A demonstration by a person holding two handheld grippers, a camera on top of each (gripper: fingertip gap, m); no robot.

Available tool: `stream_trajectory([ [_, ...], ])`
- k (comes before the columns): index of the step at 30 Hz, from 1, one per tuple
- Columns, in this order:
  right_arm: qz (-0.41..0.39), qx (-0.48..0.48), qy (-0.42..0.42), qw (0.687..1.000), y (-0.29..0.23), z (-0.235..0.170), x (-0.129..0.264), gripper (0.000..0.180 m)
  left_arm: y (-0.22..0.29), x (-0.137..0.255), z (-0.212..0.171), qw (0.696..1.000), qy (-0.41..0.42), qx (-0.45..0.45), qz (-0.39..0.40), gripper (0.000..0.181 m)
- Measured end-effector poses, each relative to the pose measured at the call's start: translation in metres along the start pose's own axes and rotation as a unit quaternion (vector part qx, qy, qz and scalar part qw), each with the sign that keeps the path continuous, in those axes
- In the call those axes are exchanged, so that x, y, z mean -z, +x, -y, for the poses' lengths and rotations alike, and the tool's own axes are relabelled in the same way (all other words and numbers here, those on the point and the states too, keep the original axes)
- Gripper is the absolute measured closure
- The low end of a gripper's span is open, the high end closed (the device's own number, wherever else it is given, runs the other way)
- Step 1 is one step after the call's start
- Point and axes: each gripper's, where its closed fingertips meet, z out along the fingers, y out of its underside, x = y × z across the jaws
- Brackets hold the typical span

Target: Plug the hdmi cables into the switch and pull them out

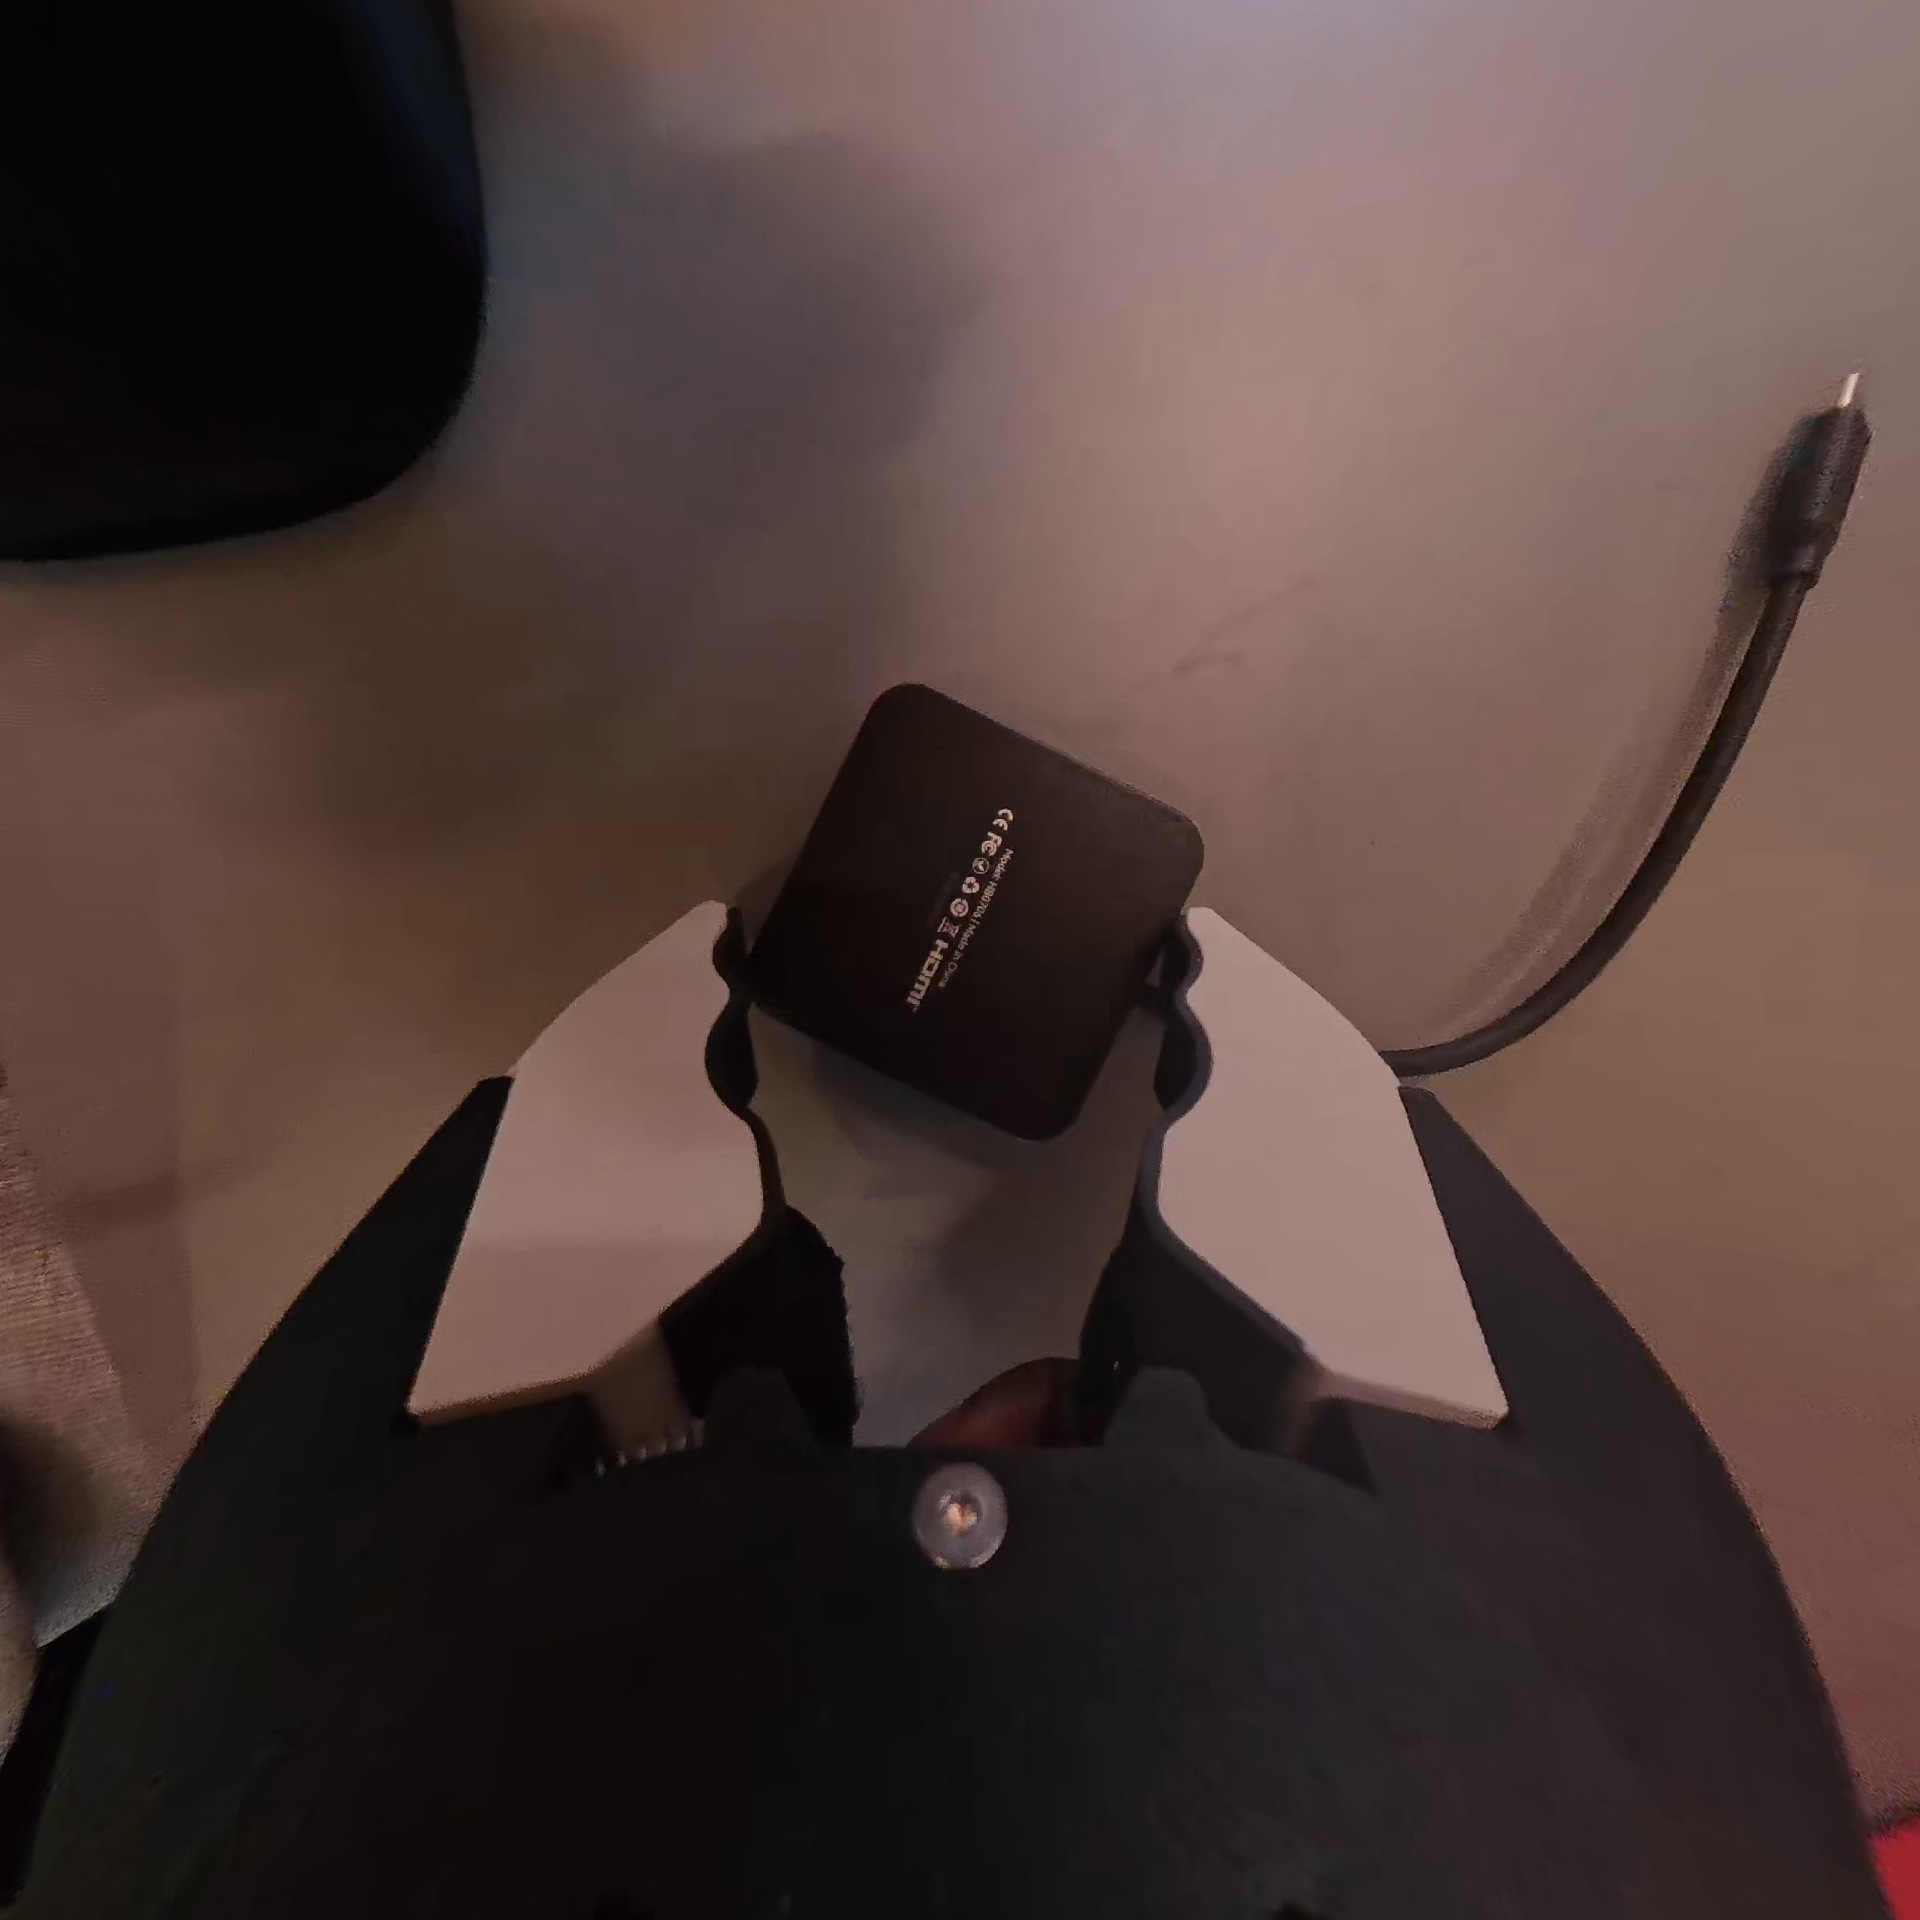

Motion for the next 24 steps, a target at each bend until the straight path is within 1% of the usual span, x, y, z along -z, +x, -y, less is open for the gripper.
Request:
stream_trajectory([
  [1, 0.011, 0.004, 0.015, 1.0, -0.003, 0.005, 0.002, 0.103, 0.0, 0.001, 0.001, 1.0, 0.002, 0.0, 0.001, 0.16],
  [6, 0.074, 0.052, 0.132, 0.987, -0.022, 0.034, 0.036, 0.104, -0.003, 0.004, 0.008, 1.0, 0.018, 0.001, 0.008, 0.16],
  [8, 0.101, 0.103, 0.154, 0.977, -0.034, 0.035, 0.049, 0.104, -0.005, 0.005, 0.008, 1.0, 0.021, 0.003, 0.012, 0.16],
  [11, 0.121, 0.204, 0.124, 0.964, -0.051, 0.018, 0.05, 0.104, -0.008, 0.005, 0.007, 1.0, 0.02, 0.005, 0.017, 0.16],
  [14, 0.135, 0.259, 0.089, 0.952, -0.063, 0.006, 0.043, 0.104, -0.008, 0.005, 0.007, 1.0, 0.022, 0.005, 0.018, 0.16],
  [17, 0.13, 0.256, 0.089, 0.954, -0.064, 0.008, 0.045, 0.104, -0.008, 0.006, 0.008, 1.0, 0.023, 0.003, 0.02, 0.16],
  [19, 0.112, 0.243, 0.087, 0.959, -0.061, 0.004, 0.058, 0.104, -0.009, 0.007, 0.009, 0.999, 0.025, 0.002, 0.022, 0.16],
  [21, 0.087, 0.235, 0.068, 0.966, -0.059, -0.013, 0.08, 0.104, -0.01, 0.008, 0.01, 0.999, 0.028, 0.003, 0.026, 0.16],
  [24, 0.048, 0.214, 0.003, 0.976, -0.06, -0.06, 0.12, 0.104, -0.011, 0.008, 0.01, 0.999, 0.029, 0.003, 0.025, 0.16],
])
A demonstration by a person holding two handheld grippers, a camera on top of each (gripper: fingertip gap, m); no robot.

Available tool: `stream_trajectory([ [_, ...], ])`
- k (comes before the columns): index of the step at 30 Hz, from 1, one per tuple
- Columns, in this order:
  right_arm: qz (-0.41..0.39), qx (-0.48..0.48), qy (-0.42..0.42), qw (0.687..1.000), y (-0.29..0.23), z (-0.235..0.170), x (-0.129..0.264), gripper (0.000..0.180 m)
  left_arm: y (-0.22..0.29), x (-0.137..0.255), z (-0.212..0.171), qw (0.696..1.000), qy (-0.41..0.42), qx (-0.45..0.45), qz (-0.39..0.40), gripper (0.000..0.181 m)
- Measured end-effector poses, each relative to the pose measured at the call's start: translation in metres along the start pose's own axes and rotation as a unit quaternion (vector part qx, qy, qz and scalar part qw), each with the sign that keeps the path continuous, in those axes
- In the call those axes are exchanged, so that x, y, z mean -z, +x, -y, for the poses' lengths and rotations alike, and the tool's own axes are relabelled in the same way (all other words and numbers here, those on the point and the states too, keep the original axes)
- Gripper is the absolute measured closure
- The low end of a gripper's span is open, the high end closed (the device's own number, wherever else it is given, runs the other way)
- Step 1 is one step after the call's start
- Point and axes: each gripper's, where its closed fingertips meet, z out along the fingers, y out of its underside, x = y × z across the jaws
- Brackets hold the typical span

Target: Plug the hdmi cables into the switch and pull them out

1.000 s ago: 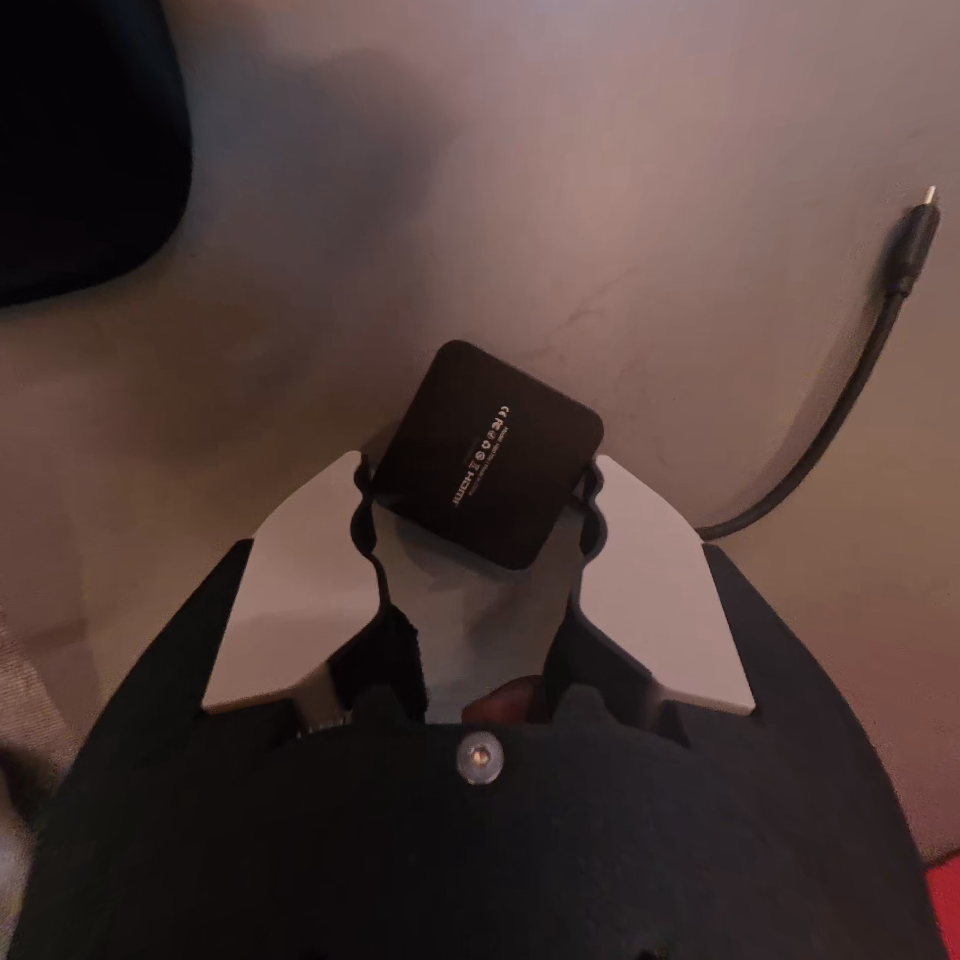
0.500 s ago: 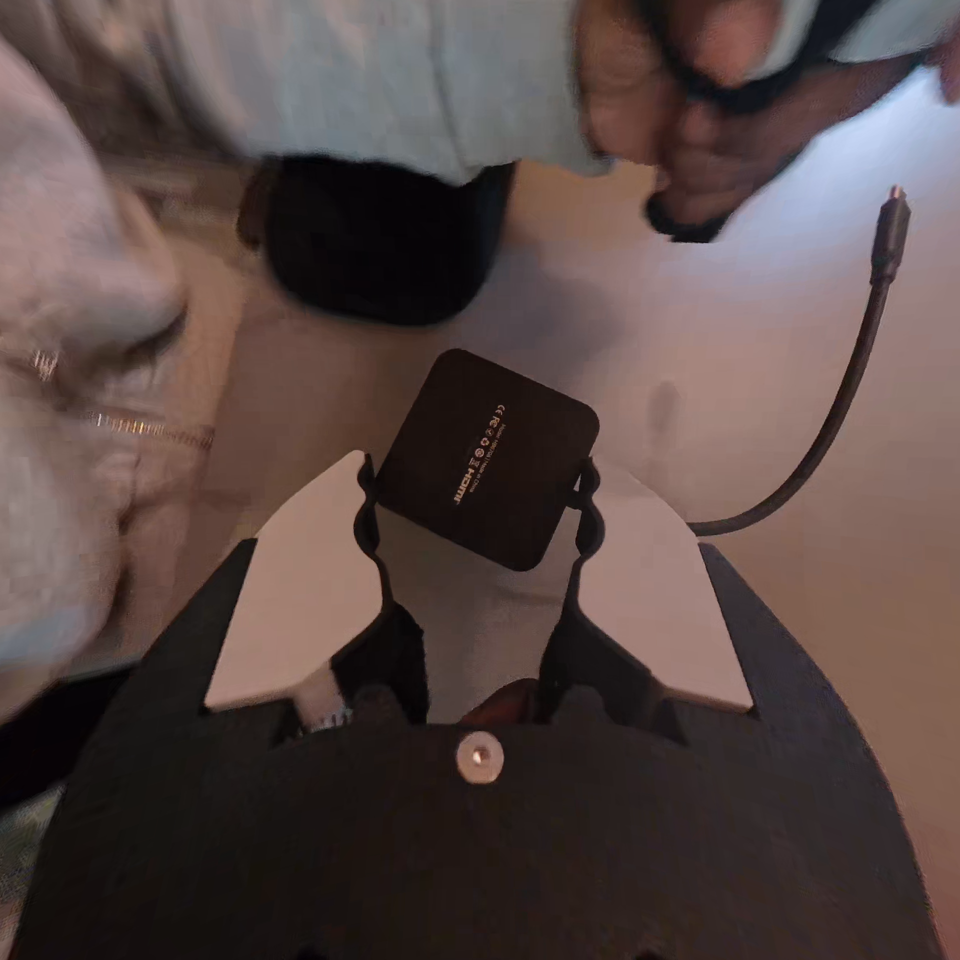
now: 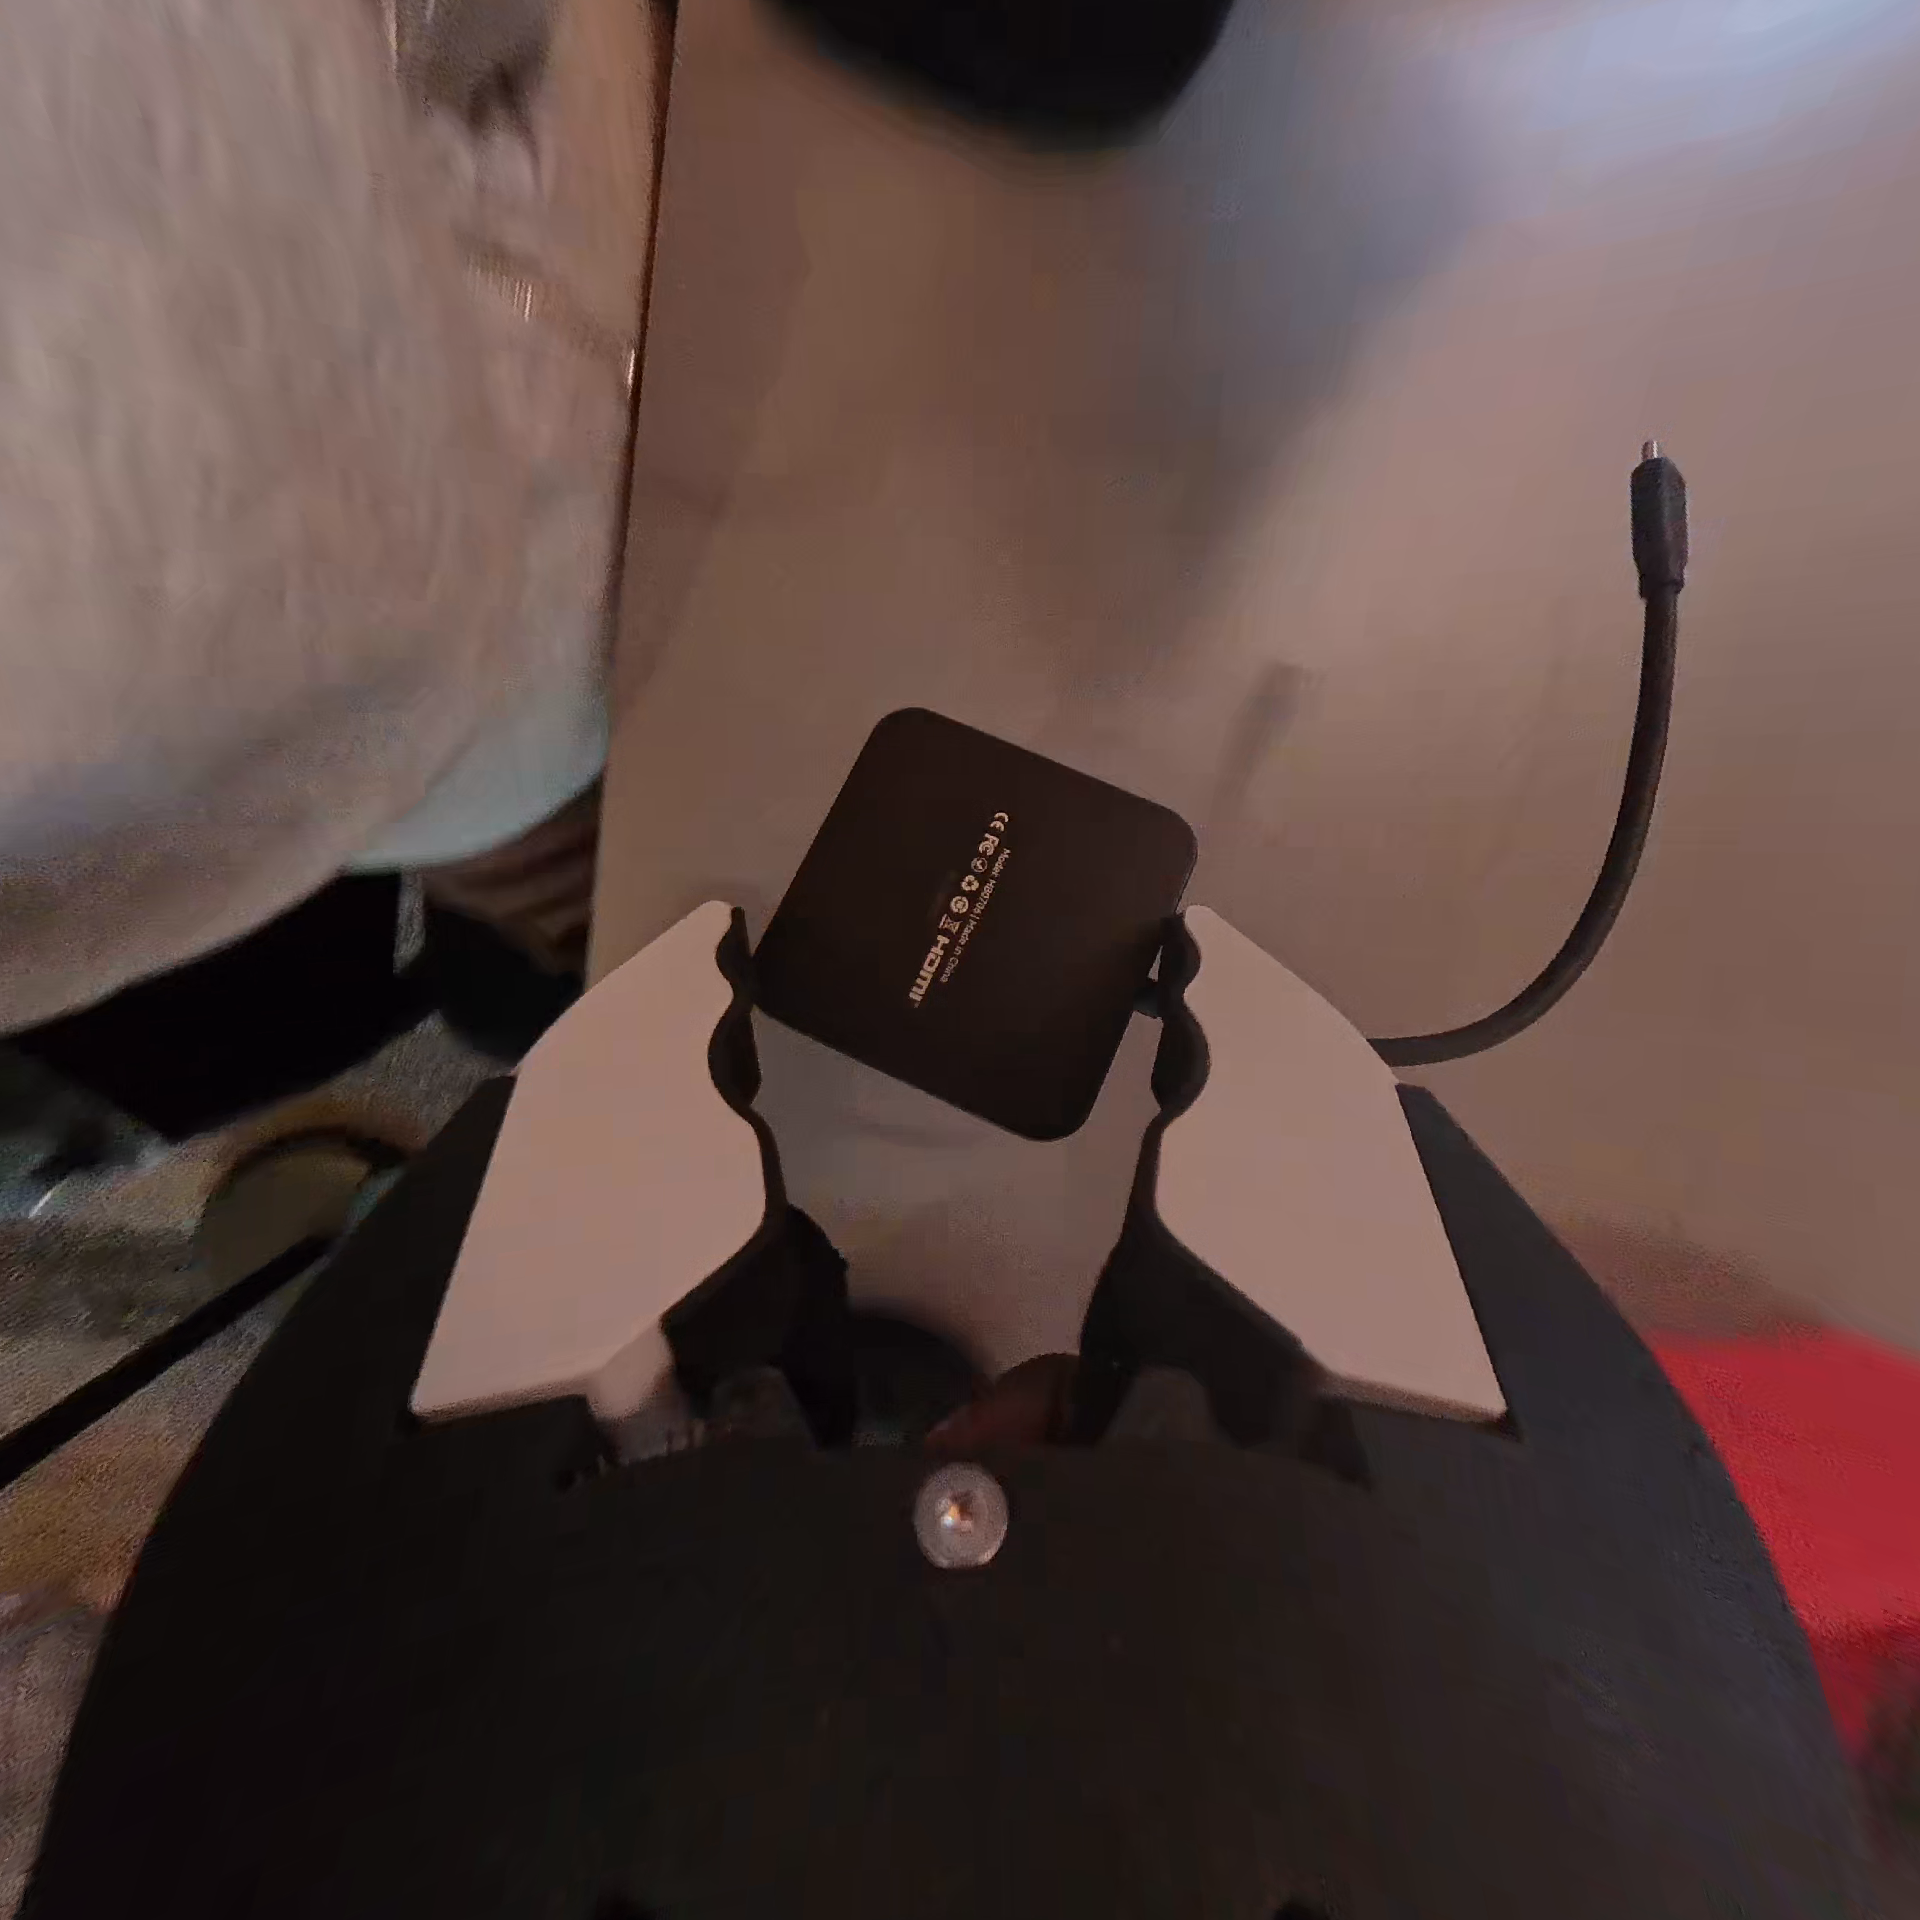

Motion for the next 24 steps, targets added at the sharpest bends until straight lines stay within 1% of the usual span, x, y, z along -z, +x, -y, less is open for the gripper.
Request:
stream_trajectory([
  [4, -0.014, -0.062, -0.115, 0.991, -0.038, -0.072, 0.049, 0.104, 0.0, -0.002, -0.003, 1.0, -0.005, -0.003, 0.0, 0.159],
  [6, -0.009, -0.087, -0.151, 0.985, -0.054, -0.105, 0.061, 0.104, -0.002, -0.002, -0.006, 1.0, -0.011, -0.003, 0.002, 0.16],
  [8, 0.005, -0.095, -0.165, 0.982, -0.064, -0.132, 0.056, 0.104, -0.004, -0.003, -0.008, 1.0, -0.015, -0.001, 0.005, 0.159],
  [11, 0.026, -0.097, -0.199, 0.975, -0.071, -0.171, 0.034, 0.104, -0.006, -0.002, -0.01, 1.0, -0.014, 0.003, 0.01, 0.16],
  [13, 0.022, -0.104, -0.195, 0.975, -0.068, -0.175, 0.033, 0.102, -0.007, -0.001, -0.01, 1.0, -0.012, 0.006, 0.012, 0.16],
  [16, -0.007, -0.151, -0.204, 0.967, -0.063, -0.175, 0.043, 0.097, -0.006, -0.001, -0.009, 1.0, -0.013, 0.006, 0.009, 0.16],
  [18, -0.054, -0.228, -0.196, 0.952, -0.053, -0.17, 0.052, 0.093, -0.005, -0.002, -0.009, 1.0, -0.014, 0.002, 0.006, 0.16],
  [19, -0.079, -0.288, -0.193, 0.935, -0.049, -0.169, 0.057, 0.09, -0.004, -0.002, -0.008, 1.0, -0.013, 0.0, 0.005, 0.16],
  [20, -0.072, -0.343, -0.174, 0.921, -0.052, -0.162, 0.058, 0.088, -0.003, -0.002, -0.007, 1.0, -0.013, -0.002, 0.003, 0.16],
  [21, -0.045, -0.37, -0.14, 0.917, -0.059, -0.15, 0.056, 0.086, -0.002, -0.002, -0.007, 1.0, -0.012, -0.003, 0.001, 0.16],
  [22, -0.033, -0.367, -0.119, 0.922, -0.063, -0.142, 0.056, 0.085, -0.001, -0.002, -0.006, 1.0, -0.012, -0.005, 0.0, 0.16],
  [24, -0.043, -0.314, -0.15, 0.937, -0.069, -0.151, 0.061, 0.076, 0.0, -0.002, -0.005, 1.0, -0.011, -0.008, -0.001, 0.16],
])
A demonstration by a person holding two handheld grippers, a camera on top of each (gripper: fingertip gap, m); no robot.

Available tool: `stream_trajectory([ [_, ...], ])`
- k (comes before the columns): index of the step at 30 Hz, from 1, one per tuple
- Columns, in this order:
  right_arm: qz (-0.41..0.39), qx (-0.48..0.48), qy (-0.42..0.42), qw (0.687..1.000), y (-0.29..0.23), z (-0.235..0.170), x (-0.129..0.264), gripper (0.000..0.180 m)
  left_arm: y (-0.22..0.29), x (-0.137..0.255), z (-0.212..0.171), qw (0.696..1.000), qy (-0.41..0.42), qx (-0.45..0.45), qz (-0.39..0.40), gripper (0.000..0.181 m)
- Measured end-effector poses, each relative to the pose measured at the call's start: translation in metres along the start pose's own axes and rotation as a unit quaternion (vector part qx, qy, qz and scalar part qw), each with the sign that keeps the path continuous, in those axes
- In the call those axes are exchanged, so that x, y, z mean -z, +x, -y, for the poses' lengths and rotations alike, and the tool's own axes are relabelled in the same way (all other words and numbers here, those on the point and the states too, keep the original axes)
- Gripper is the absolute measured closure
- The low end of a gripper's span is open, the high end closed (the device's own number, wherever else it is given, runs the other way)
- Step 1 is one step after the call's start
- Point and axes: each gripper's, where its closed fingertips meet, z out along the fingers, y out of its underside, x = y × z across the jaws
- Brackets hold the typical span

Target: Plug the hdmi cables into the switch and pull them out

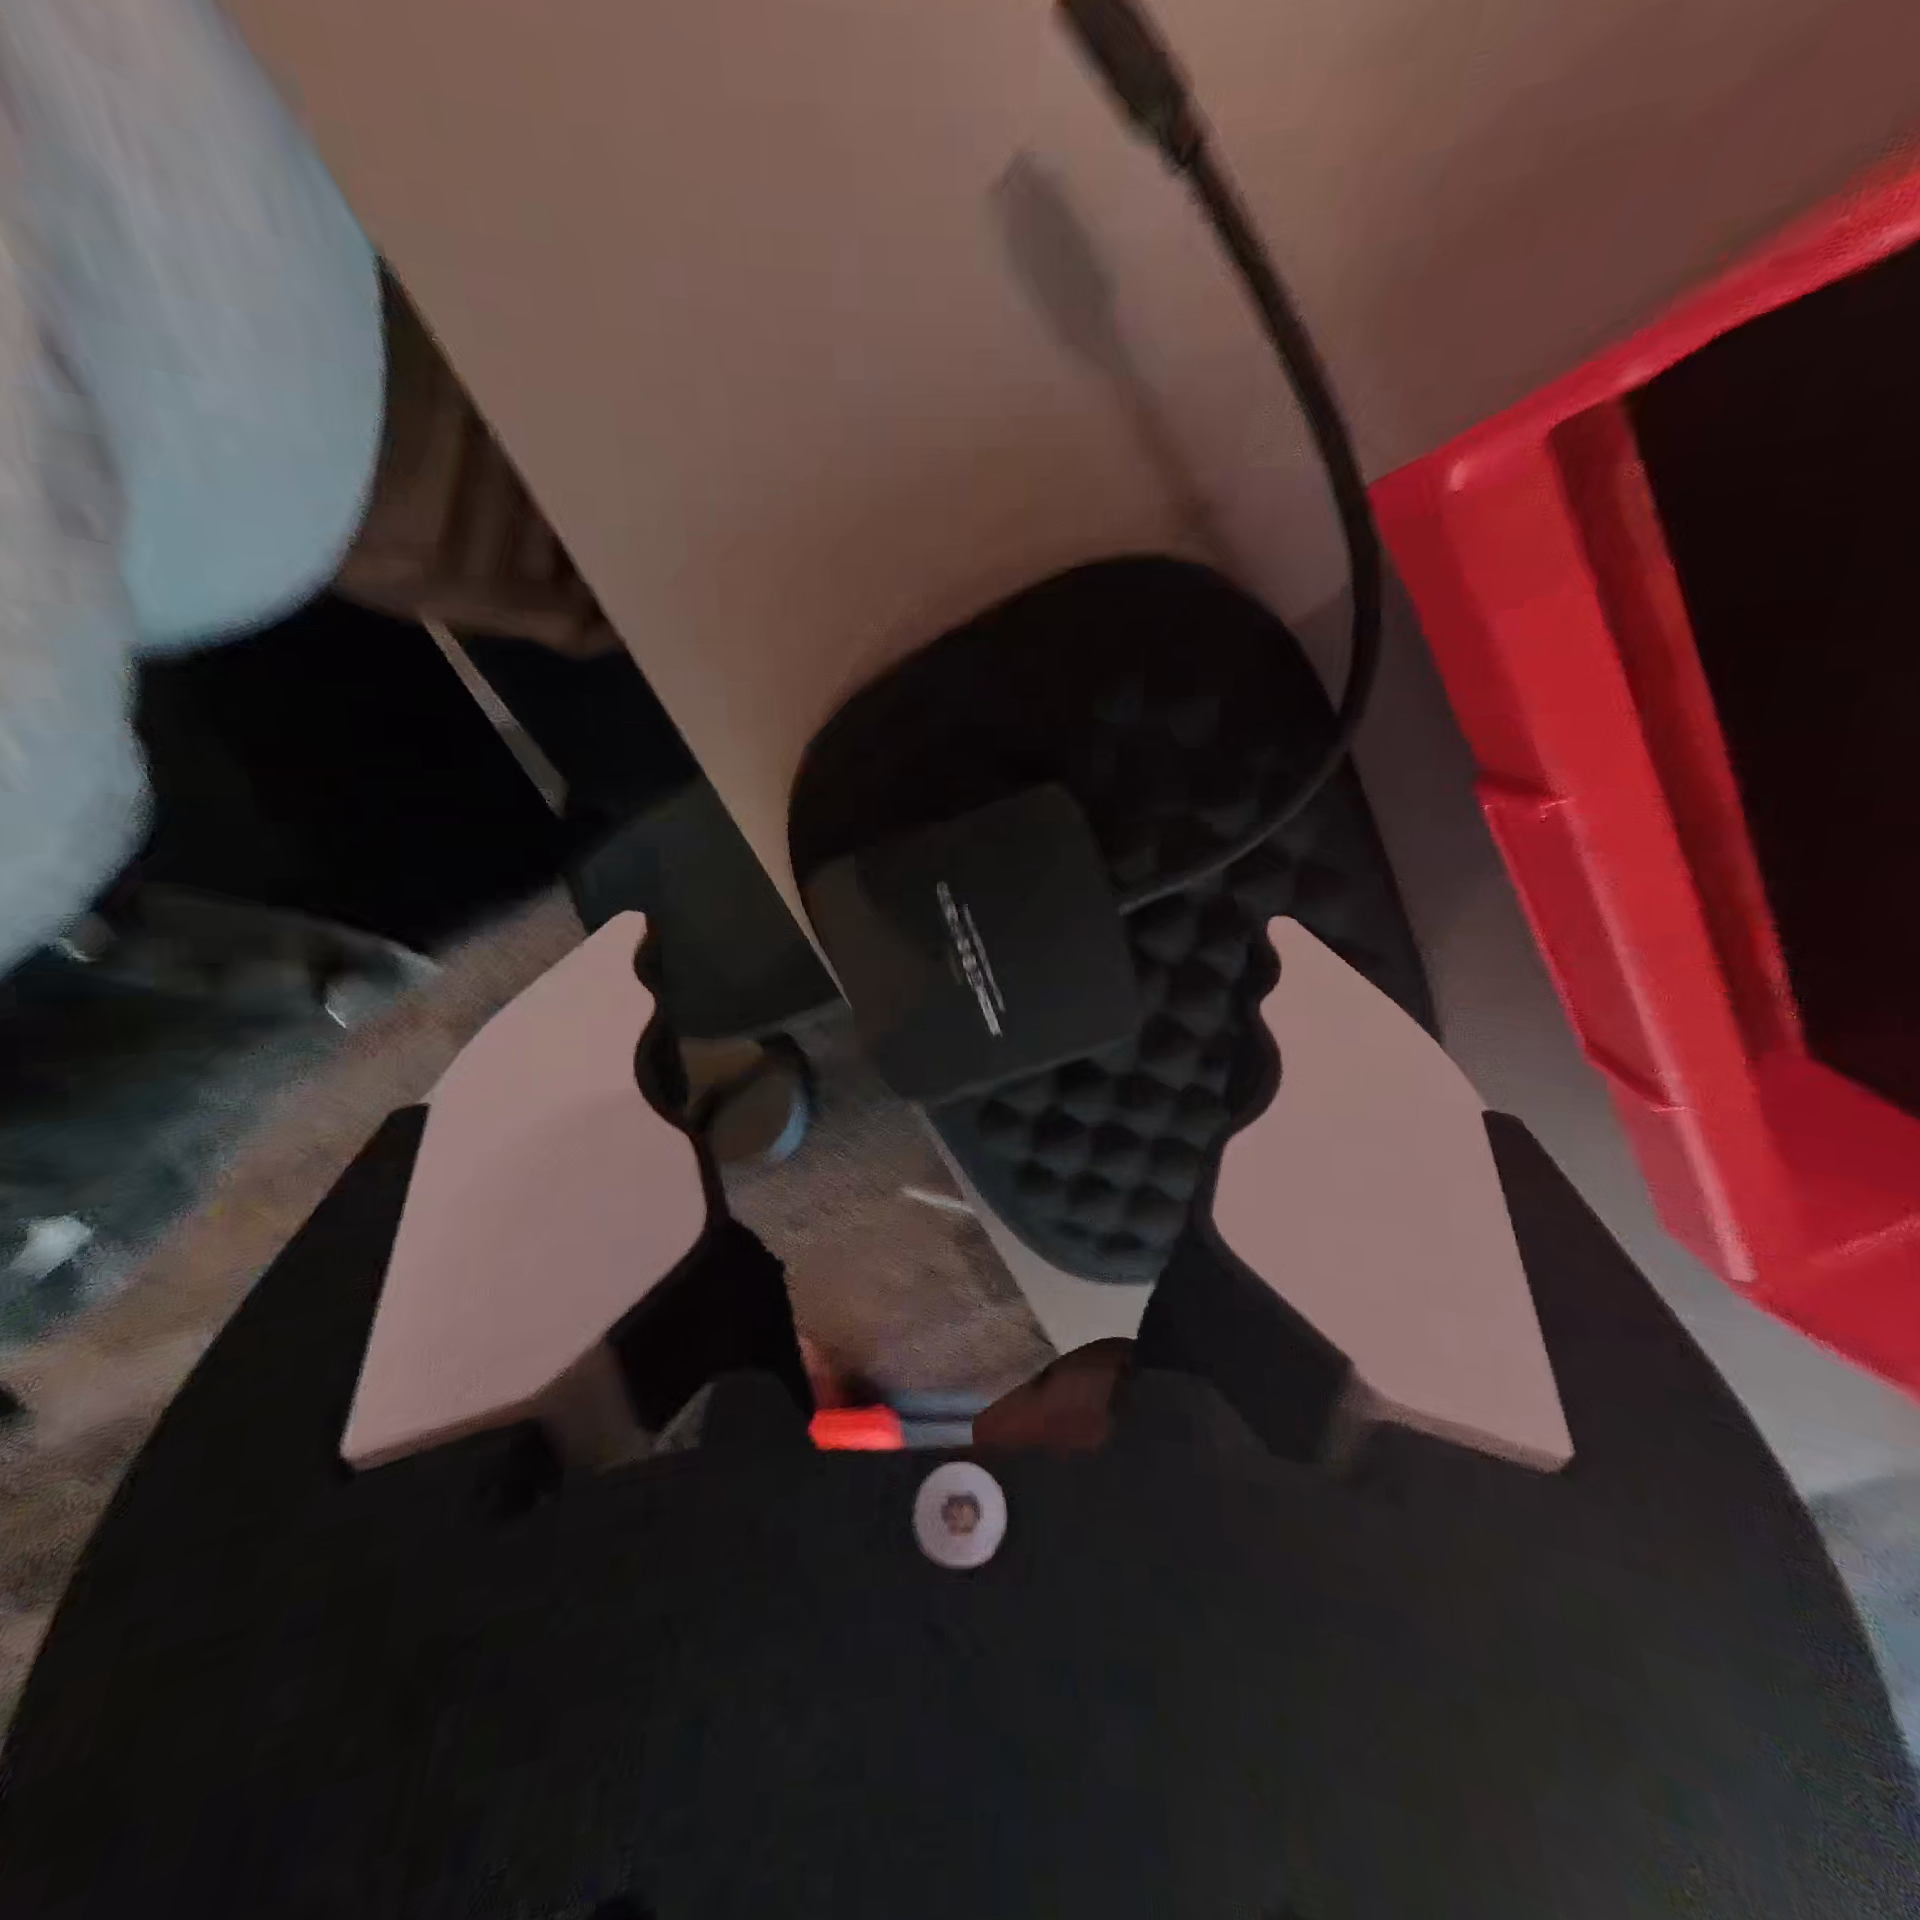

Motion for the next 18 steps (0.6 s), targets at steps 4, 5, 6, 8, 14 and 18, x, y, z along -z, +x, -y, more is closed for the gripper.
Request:
stream_trajectory([
  [4, -0.005, 0.093, -0.029, 0.995, -0.002, -0.014, -0.01, 0.092, 0.0, 0.0, 0.0, 1.0, 0.001, 0.0, 0.001, 0.16],
  [5, -0.007, 0.098, -0.036, 0.994, 0.0, -0.016, -0.013, 0.097, -0.001, 0.0, 0.0, 1.0, 0.0, 0.0, 0.002, 0.16],
  [6, -0.011, 0.101, -0.045, 0.994, 0.004, -0.019, -0.016, 0.098, -0.001, 0.0, -0.001, 1.0, 0.0, 0.0, 0.002, 0.16],
  [8, -0.002, 0.095, -0.07, 0.993, 0.007, -0.028, -0.025, 0.101, -0.001, 0.0, -0.001, 1.0, 0.0, 0.0, 0.002, 0.16],
  [14, 0.006, 0.072, -0.055, 0.996, 0.006, -0.03, -0.047, 0.104, 0.003, -0.002, -0.002, 1.0, -0.002, 0.005, -0.01, 0.16],
  [18, 0.004, 0.068, -0.033, 0.997, 0.006, -0.03, -0.048, 0.104, 0.009, -0.006, -0.005, 1.0, -0.009, 0.001, -0.021, 0.16],
])
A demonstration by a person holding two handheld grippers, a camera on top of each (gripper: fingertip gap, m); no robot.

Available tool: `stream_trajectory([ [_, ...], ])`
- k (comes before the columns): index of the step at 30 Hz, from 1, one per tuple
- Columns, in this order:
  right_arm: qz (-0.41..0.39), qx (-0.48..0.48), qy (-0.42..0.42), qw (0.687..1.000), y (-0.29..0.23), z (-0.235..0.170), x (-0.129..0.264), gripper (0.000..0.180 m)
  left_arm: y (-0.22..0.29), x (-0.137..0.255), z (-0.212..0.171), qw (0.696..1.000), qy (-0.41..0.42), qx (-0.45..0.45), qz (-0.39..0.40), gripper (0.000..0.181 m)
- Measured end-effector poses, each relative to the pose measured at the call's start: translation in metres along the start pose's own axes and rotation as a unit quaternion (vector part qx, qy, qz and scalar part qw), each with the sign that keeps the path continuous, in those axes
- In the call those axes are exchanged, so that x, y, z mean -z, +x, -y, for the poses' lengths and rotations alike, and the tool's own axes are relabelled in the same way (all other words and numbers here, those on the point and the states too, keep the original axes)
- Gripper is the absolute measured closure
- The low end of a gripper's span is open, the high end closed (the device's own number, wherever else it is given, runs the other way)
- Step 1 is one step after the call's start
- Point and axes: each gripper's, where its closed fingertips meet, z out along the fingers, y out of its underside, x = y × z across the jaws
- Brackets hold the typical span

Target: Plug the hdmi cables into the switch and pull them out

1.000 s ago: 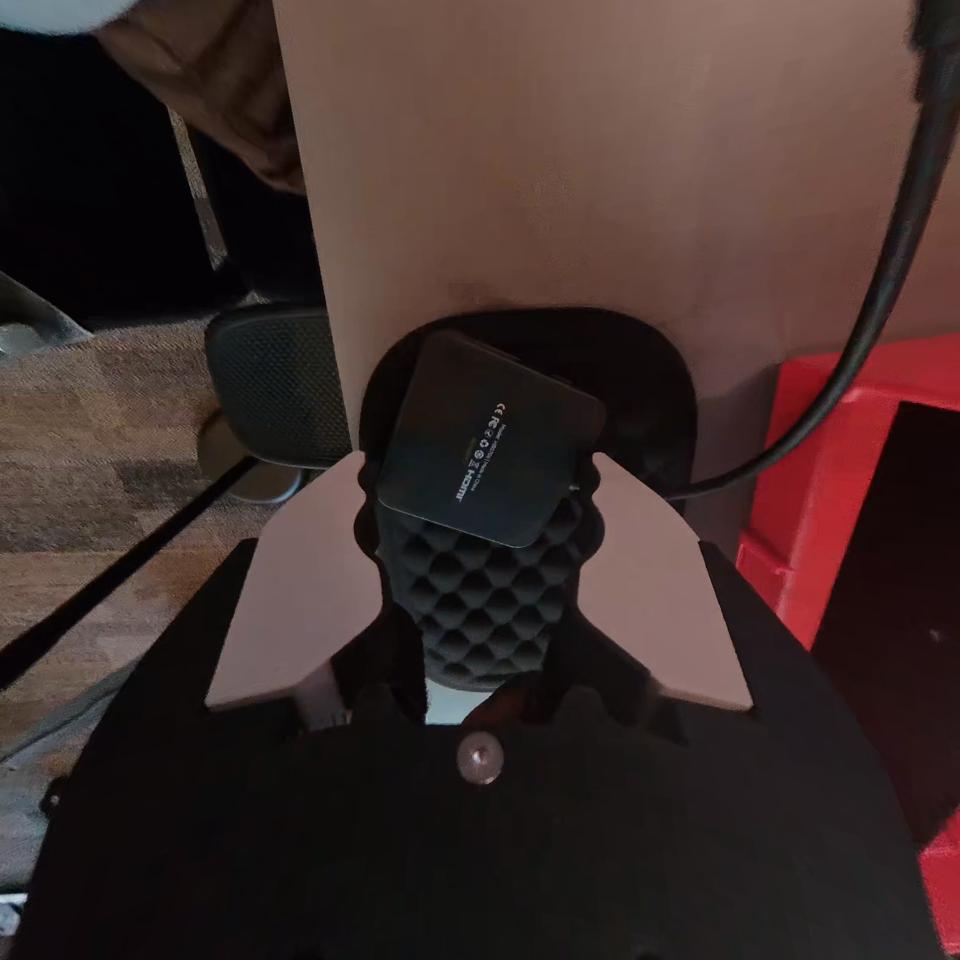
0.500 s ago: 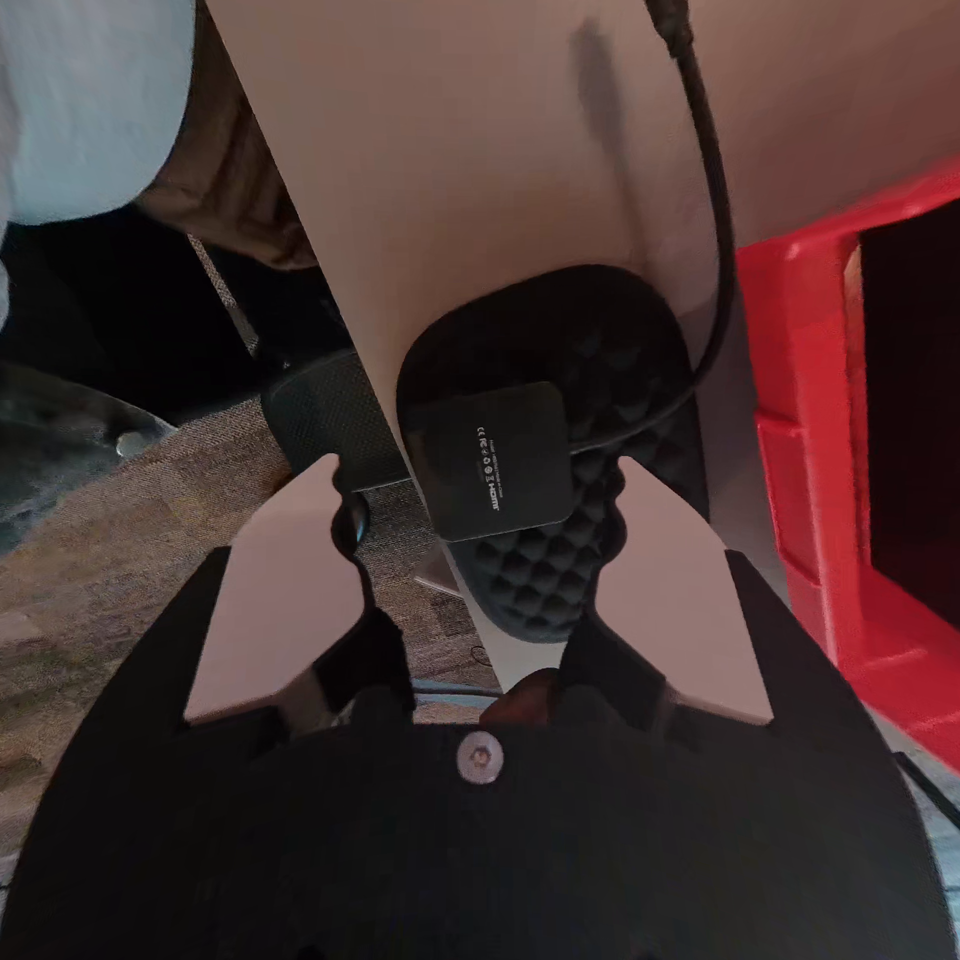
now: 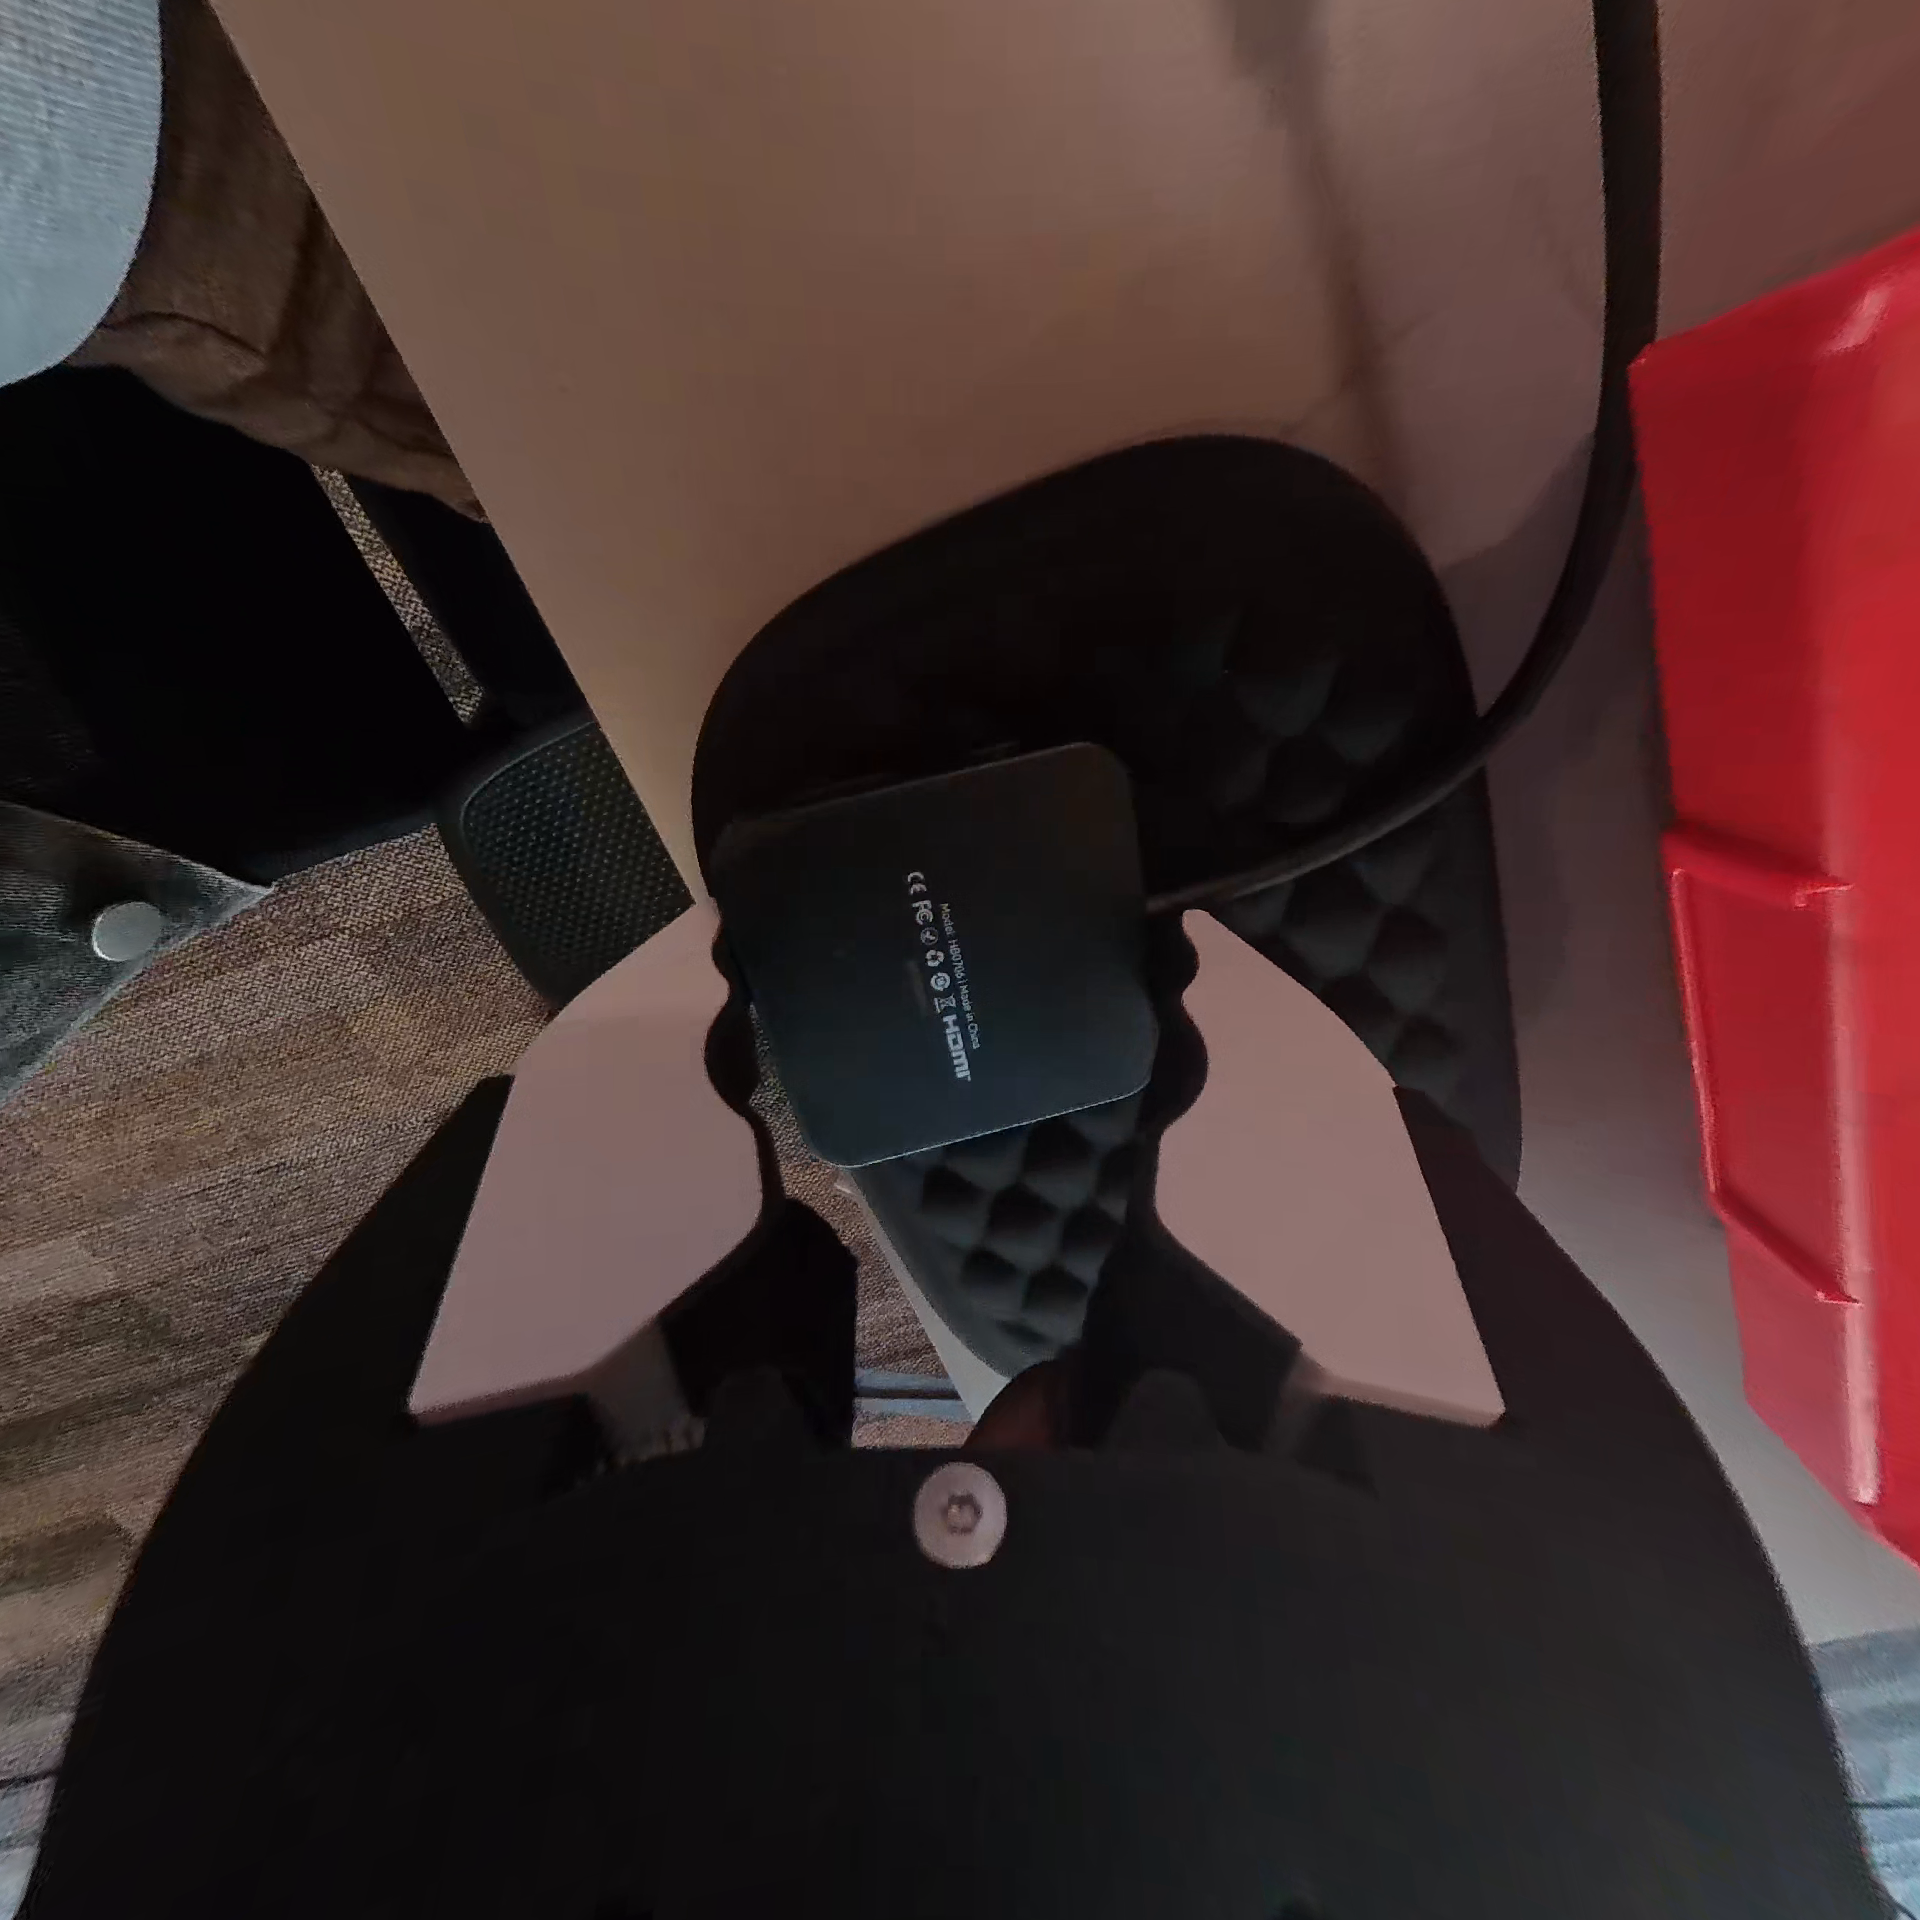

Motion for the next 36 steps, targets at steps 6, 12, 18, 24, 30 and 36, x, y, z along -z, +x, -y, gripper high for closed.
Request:
stream_trajectory([
  [6, -0.02, 0.062, 0.069, 0.995, -0.014, 0.032, 0.018, 0.104, 0.0, 0.002, 0.003, 1.0, 0.004, -0.006, 0.005, 0.16],
  [12, -0.044, 0.146, 0.336, 0.929, -0.023, 0.171, 0.087, 0.104, 0.007, -0.001, -0.002, 1.0, -0.017, -0.013, -0.018, 0.16],
  [18, -0.109, 0.062, 0.367, 0.922, 0.066, 0.268, 0.066, 0.105, 0.019, 0.011, 0.003, 0.996, -0.039, -0.062, -0.051, 0.16],
  [24, -0.086, 0.039, 0.398, 0.912, 0.088, 0.302, 0.019, 0.105, 0.021, 0.01, -0.032, 0.985, -0.136, -0.088, -0.059, 0.16],
  [30, -0.055, 0.099, 0.403, 0.908, 0.066, 0.303, 0.006, 0.105, 0.038, -0.001, -0.075, 0.962, -0.226, -0.12, -0.095, 0.16],
  [36, -0.074, 0.119, 0.377, 0.915, 0.063, 0.304, -0.005, 0.105, 0.044, -0.001, -0.09, 0.95, -0.262, -0.131, -0.108, 0.16],
])
